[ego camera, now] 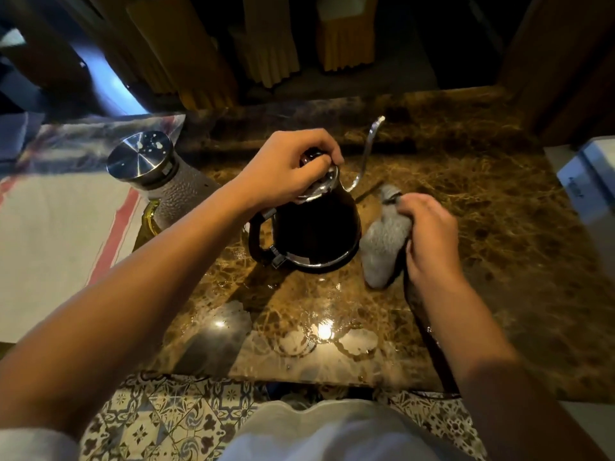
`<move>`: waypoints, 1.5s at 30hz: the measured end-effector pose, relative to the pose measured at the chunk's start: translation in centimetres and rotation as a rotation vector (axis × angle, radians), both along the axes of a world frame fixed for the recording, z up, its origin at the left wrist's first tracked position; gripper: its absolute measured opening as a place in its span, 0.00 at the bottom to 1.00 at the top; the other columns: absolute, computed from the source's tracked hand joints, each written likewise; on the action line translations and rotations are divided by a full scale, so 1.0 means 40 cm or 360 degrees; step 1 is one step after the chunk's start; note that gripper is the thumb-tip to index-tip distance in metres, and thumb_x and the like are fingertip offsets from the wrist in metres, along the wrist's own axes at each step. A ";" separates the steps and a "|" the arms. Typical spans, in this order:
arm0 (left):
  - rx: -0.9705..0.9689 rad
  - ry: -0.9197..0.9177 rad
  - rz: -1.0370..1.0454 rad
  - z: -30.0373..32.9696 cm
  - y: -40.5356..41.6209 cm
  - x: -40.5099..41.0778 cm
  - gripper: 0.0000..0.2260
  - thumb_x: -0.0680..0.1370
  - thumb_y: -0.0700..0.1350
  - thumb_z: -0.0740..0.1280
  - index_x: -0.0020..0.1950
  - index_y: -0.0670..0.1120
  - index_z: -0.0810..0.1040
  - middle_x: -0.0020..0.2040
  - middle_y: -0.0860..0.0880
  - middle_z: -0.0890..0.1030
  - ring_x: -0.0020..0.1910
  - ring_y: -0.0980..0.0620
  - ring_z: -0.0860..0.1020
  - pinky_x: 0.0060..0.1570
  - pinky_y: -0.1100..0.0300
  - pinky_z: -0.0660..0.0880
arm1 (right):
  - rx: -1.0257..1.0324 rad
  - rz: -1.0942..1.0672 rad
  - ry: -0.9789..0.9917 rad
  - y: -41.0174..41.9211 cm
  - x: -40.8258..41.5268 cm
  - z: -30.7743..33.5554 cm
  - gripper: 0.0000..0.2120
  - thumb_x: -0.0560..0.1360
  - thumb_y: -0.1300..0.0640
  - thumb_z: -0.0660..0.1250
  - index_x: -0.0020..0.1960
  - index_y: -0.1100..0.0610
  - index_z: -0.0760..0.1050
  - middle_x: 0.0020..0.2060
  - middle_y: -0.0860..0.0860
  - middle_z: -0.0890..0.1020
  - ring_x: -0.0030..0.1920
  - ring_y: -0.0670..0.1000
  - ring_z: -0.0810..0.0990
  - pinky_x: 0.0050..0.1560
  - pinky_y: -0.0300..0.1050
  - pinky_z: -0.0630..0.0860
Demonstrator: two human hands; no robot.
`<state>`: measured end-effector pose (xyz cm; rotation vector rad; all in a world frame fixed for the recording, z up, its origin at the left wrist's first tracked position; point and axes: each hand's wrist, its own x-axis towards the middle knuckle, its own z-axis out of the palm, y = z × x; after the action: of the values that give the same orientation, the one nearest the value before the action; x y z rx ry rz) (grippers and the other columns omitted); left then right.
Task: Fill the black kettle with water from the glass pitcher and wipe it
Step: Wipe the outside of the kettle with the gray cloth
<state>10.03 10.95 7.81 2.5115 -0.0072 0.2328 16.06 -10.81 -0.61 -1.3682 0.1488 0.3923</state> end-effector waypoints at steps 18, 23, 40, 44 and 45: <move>0.0534 0.0041 0.0522 -0.026 -0.083 -0.066 0.29 0.80 0.66 0.62 0.72 0.48 0.71 0.67 0.47 0.74 0.66 0.48 0.70 0.60 0.61 0.65 | -0.0679 0.0497 -0.0376 0.040 0.026 -0.117 0.03 0.80 0.61 0.70 0.51 0.54 0.80 0.39 0.46 0.79 0.38 0.45 0.77 0.40 0.40 0.72; 0.0489 -0.0027 0.0409 -0.035 -0.075 -0.066 0.24 0.82 0.62 0.63 0.70 0.48 0.73 0.65 0.48 0.75 0.63 0.50 0.71 0.58 0.60 0.65 | -0.0643 0.0439 -0.0277 0.018 0.036 -0.123 0.08 0.78 0.63 0.70 0.45 0.52 0.80 0.37 0.46 0.80 0.37 0.46 0.77 0.41 0.42 0.74; 0.0327 -0.0017 0.0323 -0.024 -0.068 -0.053 0.19 0.83 0.57 0.62 0.69 0.48 0.75 0.64 0.50 0.80 0.62 0.54 0.75 0.56 0.60 0.70 | -0.1146 0.0819 -0.0858 -0.048 0.035 -0.131 0.17 0.76 0.63 0.72 0.61 0.46 0.80 0.58 0.48 0.83 0.52 0.47 0.83 0.52 0.41 0.79; 0.0197 0.0060 0.0188 -0.014 -0.058 -0.044 0.14 0.81 0.51 0.64 0.65 0.48 0.74 0.60 0.51 0.79 0.57 0.55 0.76 0.53 0.63 0.74 | -0.0649 0.0443 -0.0488 -0.077 0.082 -0.092 0.17 0.77 0.66 0.70 0.54 0.44 0.80 0.49 0.41 0.83 0.50 0.45 0.84 0.44 0.37 0.79; 0.0185 0.0086 0.0158 -0.014 -0.056 -0.041 0.14 0.80 0.52 0.62 0.64 0.49 0.73 0.59 0.51 0.79 0.56 0.54 0.77 0.52 0.61 0.75 | -0.0598 0.0488 -0.0541 -0.086 0.089 -0.074 0.18 0.77 0.66 0.70 0.57 0.44 0.80 0.50 0.40 0.83 0.50 0.42 0.83 0.45 0.36 0.79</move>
<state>8.38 8.70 7.26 2.6365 0.1293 0.2105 19.63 -14.25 -3.56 -1.8156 -0.2851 0.3918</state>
